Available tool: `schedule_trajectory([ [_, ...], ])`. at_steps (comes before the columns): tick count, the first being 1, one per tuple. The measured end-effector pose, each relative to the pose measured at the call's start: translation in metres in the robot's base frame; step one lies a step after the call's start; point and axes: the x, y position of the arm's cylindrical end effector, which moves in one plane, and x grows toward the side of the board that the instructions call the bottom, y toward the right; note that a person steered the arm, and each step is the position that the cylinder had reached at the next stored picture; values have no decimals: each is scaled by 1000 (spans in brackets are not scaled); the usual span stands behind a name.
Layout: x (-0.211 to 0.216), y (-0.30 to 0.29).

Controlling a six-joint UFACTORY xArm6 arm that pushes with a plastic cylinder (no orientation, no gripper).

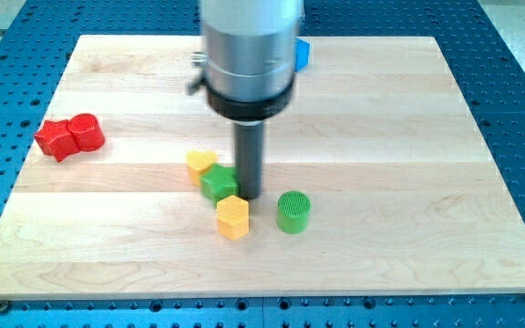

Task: Move the green star into the red star

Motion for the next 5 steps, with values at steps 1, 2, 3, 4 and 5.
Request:
schedule_trajectory([
  [1, -20, -51],
  [2, -23, -117],
  [3, -15, -130],
  [4, 33, -104],
  [5, 38, -135],
])
